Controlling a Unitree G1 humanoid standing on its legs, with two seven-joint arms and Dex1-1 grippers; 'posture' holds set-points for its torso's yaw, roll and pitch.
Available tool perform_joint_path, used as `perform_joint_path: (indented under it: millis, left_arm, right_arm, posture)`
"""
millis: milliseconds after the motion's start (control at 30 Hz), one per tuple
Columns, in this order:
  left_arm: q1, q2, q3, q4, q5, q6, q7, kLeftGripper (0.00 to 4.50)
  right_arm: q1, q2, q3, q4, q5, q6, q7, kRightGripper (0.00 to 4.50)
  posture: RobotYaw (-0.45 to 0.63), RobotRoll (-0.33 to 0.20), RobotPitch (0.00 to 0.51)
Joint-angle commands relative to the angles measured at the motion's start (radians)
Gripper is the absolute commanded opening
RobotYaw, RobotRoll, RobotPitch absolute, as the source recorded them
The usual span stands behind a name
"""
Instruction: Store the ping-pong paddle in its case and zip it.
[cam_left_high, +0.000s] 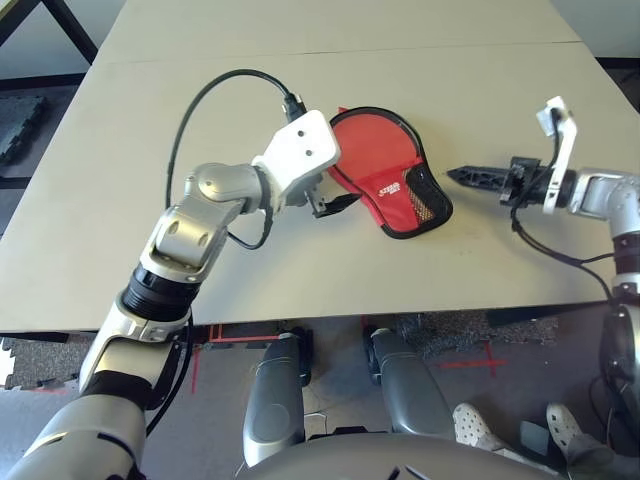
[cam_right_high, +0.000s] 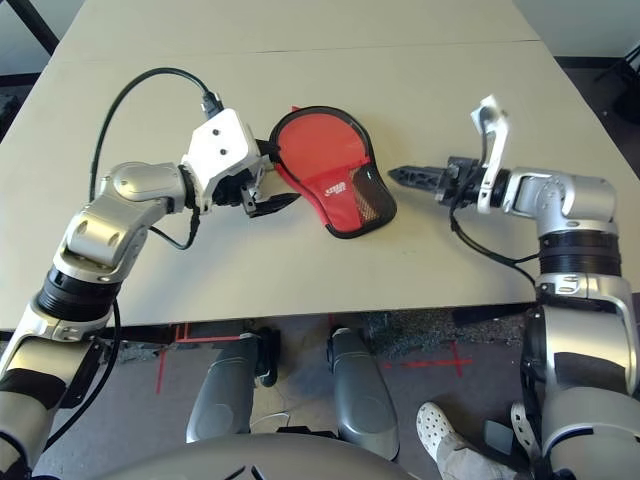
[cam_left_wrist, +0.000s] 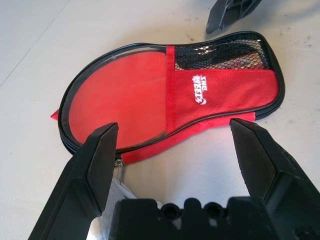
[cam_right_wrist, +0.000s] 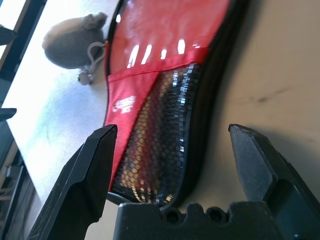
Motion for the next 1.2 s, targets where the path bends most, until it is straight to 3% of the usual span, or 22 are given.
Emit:
perform_joint_path:
  millis: [33, 333, 367, 467, 733, 800, 1200]
  left_arm:
    - [0.014, 0.014, 0.001, -0.017, -0.012, 0.018, -0.009, 4.5]
    - [0.013, 0.013, -0.003, -0.012, -0.013, 0.021, -0.008, 4.5]
    - [0.013, 0.012, -0.003, -0.01, -0.013, 0.019, -0.008, 4.5]
    - [0.015, 0.014, -0.004, -0.002, -0.011, 0.014, -0.01, 4.5]
    - [0.014, 0.02, 0.001, 0.02, -0.005, 0.002, -0.013, 4.5]
    - [0.014, 0.019, 0.0, 0.026, -0.004, -0.003, -0.012, 4.5]
    - [0.011, 0.014, 0.003, 0.056, -0.001, -0.027, -0.008, 4.5]
  right_arm:
    - [0.029, 0.028, 0.015, -0.026, 0.005, 0.015, -0.03, 4.46]
    - [0.051, 0.087, -0.007, -0.043, 0.021, 0.087, -0.117, 4.46]
    - [0.051, 0.091, -0.012, -0.041, 0.023, 0.097, -0.128, 4.29]
    - [0.047, 0.095, -0.033, -0.033, 0.034, 0.133, -0.162, 3.6]
    - [0.045, 0.066, -0.059, -0.039, 0.058, 0.202, -0.174, 0.61]
    - [0.044, 0.053, -0.068, -0.042, 0.068, 0.22, -0.174, 0.04]
    - [0.167, -0.083, -0.117, -0.211, 0.19, 0.384, -0.149, 0.04]
  posture:
    - [0.06, 0.0, 0.232]
    - [0.05, 0.0, 0.232]
    - [0.05, 0.0, 0.232]
    - [0.05, 0.0, 0.234]
    - [0.05, 0.0, 0.236]
    - [0.04, 0.0, 0.237]
    - [0.02, 0.0, 0.241]
